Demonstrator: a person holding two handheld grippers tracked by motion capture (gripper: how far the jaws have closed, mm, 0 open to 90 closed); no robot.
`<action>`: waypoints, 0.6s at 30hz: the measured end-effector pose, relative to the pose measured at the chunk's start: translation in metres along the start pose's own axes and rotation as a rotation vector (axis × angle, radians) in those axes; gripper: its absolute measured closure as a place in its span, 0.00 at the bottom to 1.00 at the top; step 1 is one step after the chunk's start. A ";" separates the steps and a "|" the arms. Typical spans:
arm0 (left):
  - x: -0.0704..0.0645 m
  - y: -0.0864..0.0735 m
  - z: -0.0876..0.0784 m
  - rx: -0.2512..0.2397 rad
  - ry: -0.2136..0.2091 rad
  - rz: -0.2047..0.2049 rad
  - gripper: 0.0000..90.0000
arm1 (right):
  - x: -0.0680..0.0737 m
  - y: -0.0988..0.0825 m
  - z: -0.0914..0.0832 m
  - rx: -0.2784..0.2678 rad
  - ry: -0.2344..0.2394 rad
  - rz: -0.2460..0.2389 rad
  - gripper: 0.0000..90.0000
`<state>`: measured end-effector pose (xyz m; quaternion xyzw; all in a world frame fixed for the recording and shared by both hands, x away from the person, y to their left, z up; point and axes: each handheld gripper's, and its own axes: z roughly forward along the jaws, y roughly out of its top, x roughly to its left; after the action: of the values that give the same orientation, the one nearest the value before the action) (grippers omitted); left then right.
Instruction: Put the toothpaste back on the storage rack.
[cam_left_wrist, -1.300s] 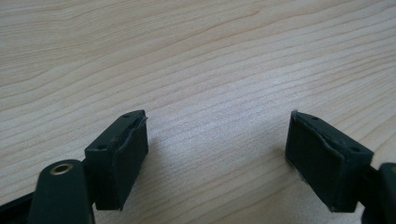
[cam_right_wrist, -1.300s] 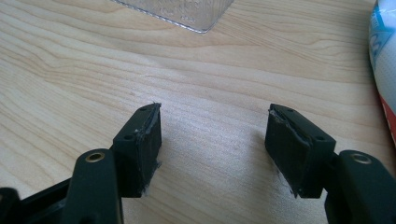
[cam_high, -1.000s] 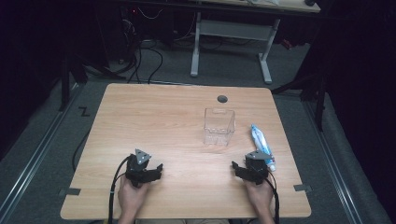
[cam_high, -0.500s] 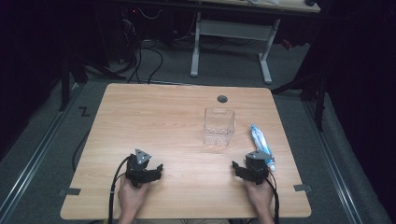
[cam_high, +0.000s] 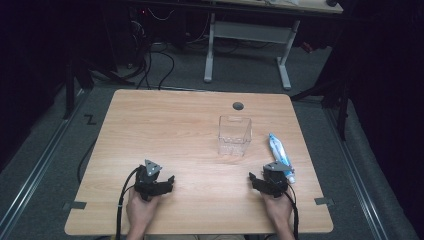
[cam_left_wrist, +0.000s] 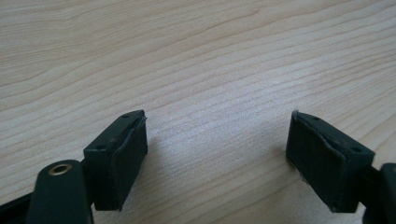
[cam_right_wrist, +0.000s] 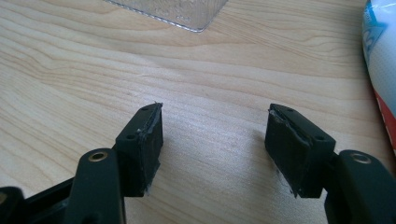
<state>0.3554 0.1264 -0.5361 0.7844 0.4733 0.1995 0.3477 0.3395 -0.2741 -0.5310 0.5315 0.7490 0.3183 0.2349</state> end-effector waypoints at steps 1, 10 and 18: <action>0.000 0.000 0.000 0.000 0.000 0.000 0.23 | 0.000 0.000 0.000 -0.001 -0.002 0.005 0.42; 0.000 0.000 0.000 0.000 0.000 0.000 0.23 | -0.001 -0.001 -0.004 0.008 -0.004 0.030 0.46; 0.000 0.000 0.000 0.000 0.000 0.000 0.23 | -0.005 -0.005 -0.014 -0.033 0.003 0.053 0.51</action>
<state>0.3555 0.1264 -0.5361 0.7845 0.4732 0.1993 0.3477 0.3276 -0.2832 -0.5250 0.5467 0.7296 0.3377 0.2341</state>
